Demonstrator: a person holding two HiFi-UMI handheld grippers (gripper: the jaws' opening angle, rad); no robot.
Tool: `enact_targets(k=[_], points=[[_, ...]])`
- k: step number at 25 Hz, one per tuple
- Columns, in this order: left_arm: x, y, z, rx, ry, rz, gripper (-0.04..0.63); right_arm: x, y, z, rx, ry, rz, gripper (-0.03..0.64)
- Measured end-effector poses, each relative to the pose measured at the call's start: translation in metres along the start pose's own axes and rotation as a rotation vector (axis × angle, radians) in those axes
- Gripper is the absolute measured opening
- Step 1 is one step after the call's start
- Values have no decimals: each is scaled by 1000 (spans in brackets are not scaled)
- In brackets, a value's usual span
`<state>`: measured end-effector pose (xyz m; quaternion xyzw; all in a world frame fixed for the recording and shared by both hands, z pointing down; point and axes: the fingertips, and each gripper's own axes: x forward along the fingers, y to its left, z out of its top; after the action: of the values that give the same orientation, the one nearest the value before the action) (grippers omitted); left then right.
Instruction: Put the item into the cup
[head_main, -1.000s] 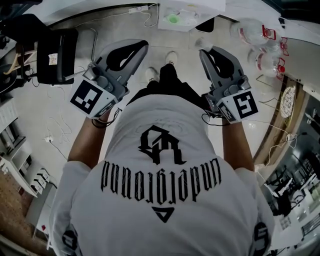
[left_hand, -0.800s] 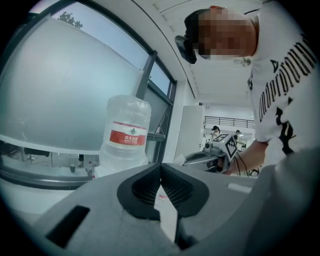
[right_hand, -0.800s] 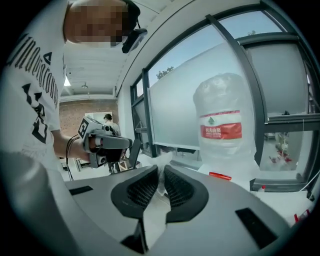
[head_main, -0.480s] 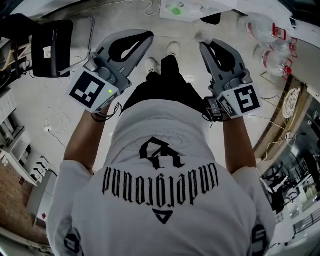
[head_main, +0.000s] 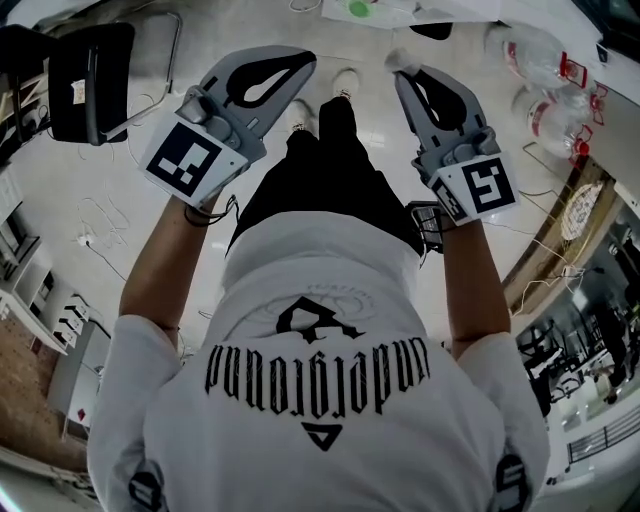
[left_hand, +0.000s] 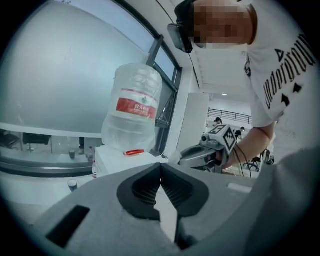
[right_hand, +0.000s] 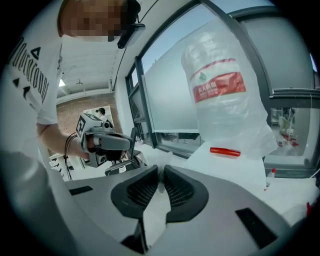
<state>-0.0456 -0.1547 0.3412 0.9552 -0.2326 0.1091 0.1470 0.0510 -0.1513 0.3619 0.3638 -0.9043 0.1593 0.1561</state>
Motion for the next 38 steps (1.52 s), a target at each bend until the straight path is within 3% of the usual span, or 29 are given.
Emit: enact_targets(k=[18,38], points=[[73,59,-93,-28,58,-59,14,76,-64,-110,57,126,-31,48],[147,110,-197,-7,127,-16,15,158,-126,-226,107,222,-84,48]])
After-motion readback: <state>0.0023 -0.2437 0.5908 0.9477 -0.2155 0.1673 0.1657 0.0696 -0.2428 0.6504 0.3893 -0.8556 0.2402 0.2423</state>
